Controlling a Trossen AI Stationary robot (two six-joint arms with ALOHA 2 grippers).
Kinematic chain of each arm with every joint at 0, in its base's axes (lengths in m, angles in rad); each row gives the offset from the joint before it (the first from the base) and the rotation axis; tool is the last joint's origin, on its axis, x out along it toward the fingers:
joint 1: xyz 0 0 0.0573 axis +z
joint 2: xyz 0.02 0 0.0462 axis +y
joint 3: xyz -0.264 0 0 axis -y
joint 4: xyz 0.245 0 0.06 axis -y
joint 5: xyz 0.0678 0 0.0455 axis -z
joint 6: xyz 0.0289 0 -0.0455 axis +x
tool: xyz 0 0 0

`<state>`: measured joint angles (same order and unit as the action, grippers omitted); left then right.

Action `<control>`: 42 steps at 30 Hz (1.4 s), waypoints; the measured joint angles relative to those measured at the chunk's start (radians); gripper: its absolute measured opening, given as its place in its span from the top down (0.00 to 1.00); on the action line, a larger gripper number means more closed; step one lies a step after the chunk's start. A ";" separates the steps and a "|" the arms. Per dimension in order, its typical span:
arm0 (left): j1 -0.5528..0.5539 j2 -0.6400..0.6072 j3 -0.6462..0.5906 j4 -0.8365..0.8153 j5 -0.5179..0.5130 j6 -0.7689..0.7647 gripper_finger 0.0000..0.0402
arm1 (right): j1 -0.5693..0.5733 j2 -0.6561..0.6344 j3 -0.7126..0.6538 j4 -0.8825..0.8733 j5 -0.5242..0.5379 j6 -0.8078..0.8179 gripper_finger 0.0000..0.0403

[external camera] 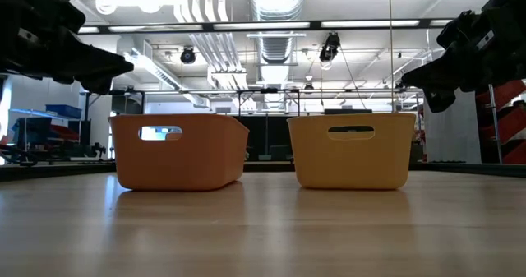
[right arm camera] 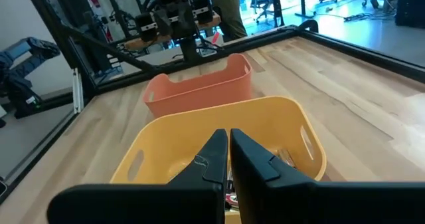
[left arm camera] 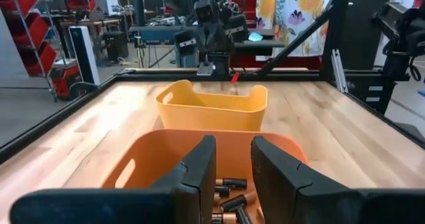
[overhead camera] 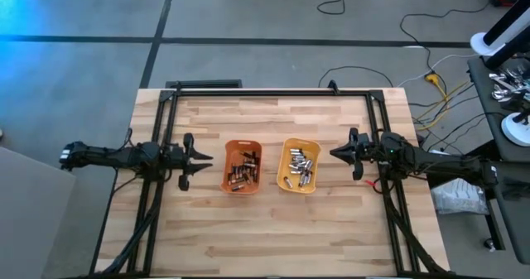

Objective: Sort batteries
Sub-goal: Return to Home Position

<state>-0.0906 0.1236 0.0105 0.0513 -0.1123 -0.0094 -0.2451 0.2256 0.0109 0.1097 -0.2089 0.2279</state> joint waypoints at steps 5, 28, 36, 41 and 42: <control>0.000 0.018 0.000 0.001 -0.001 0.000 0.81 | 0.000 0.000 0.000 0.000 0.000 0.000 0.97; 0.000 0.068 -0.001 0.001 -0.001 0.000 0.81 | 0.000 0.000 0.000 0.000 0.000 0.000 0.97; 0.000 0.067 -0.001 0.000 -0.001 0.000 0.81 | 0.000 0.000 0.000 0.000 0.000 0.000 0.97; 0.000 0.068 -0.001 0.000 -0.001 0.000 0.81 | 0.000 0.000 0.000 0.000 0.000 0.000 0.97; 0.000 0.068 -0.001 0.000 -0.001 0.000 0.81 | 0.000 0.000 0.000 0.000 0.000 0.000 0.97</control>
<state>-0.0906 0.1911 0.0097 0.0517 -0.1135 -0.0093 -0.2451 0.2256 0.0105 0.1097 -0.2088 0.2283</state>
